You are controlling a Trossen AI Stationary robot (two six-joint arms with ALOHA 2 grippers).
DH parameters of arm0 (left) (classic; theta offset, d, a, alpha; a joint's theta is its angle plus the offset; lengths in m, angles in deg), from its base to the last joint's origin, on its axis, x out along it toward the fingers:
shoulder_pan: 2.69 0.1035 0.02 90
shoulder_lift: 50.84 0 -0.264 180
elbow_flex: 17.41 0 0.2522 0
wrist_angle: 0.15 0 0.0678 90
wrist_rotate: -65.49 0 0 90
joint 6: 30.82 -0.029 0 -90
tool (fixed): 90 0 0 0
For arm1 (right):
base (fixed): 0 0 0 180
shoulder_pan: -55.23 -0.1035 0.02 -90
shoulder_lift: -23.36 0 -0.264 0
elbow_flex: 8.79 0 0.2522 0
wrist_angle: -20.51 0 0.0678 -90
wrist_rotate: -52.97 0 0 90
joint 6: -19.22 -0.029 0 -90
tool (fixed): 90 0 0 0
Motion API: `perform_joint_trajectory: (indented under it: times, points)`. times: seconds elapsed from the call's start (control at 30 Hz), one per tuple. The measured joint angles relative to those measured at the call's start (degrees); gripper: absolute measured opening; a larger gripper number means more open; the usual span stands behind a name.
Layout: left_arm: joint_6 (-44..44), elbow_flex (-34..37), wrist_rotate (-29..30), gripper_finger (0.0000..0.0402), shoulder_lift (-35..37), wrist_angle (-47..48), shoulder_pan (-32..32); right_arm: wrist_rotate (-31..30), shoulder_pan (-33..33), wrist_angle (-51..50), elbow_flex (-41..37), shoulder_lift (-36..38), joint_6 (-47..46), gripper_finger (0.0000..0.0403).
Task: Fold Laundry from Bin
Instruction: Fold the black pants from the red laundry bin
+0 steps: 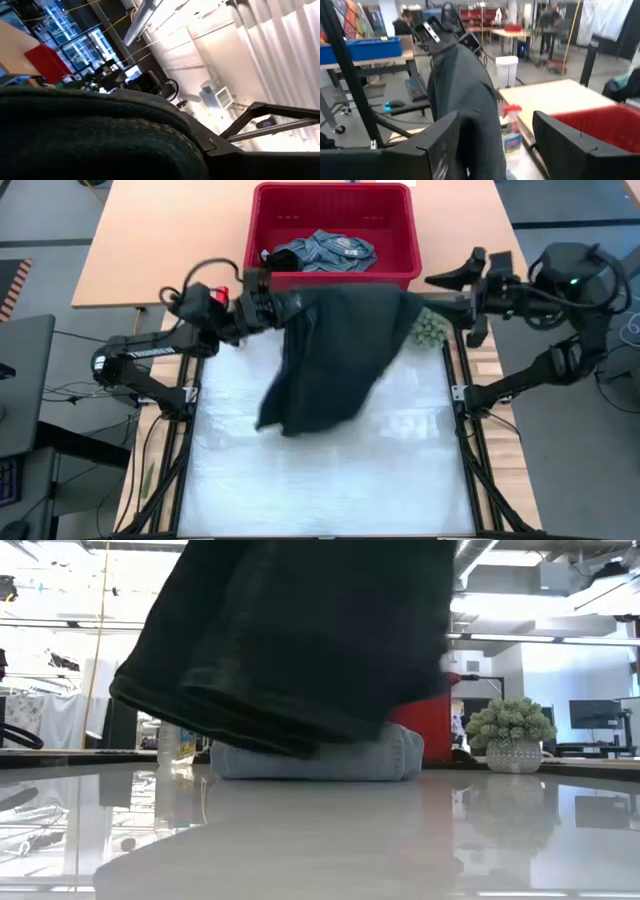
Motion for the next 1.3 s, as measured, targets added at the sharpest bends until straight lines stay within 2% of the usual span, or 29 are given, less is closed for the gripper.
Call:
perform_joint_trajectory:
  times: [0.17,0.27,0.37,0.5,0.73,1.03,1.17,1.23,1.3]
  points:
    - [-1.3,-2.2,-1.2,0.0001,0.0,6.3,0.0,-0.2,-1.9,2.5,1.5,0.7,1.4,0.0278]
    - [0.1,-2.2,-1.8,0.0001,0.0,12.0,0.1,-2.6,-3.5,2.4,2.3,-1.1,0.6,0.0278]
    - [0.7,-2.2,-2.3,0.0001,0.0,16.5,0.0,-2.7,-3.7,-1.5,3.3,-5.1,-0.3,0.0282]
    - [0.9,-2.3,-2.8,0.0001,0.1,20.0,-0.1,-2.8,-4.0,-8.3,5.8,-12.0,4.3,0.0297]
    - [0.9,-2.3,-4.1,0.0001,0.2,25.4,0.0,-3.4,-4.8,-10.7,12.9,-20.6,14.2,0.0326]
    - [0.5,-2.2,-4.1,0.0001,0.1,26.7,0.0,-3.5,-4.2,-13.8,12.1,-27.2,16.4,0.033]
    - [1.4,-2.2,-4.6,0.0013,0.1,25.9,0.0,-4.4,-4.7,-13.9,12.1,-29.5,16.7,0.0306]
    - [1.7,-2.2,-4.6,0.0025,0.1,25.8,0.2,-4.5,-5.3,-14.0,12.1,-29.7,16.8,0.0272]
    - [1.6,-2.2,-5.6,0.004,0.1,25.4,0.7,-4.5,-6.0,-13.9,12.1,-29.7,17.2,0.0218]
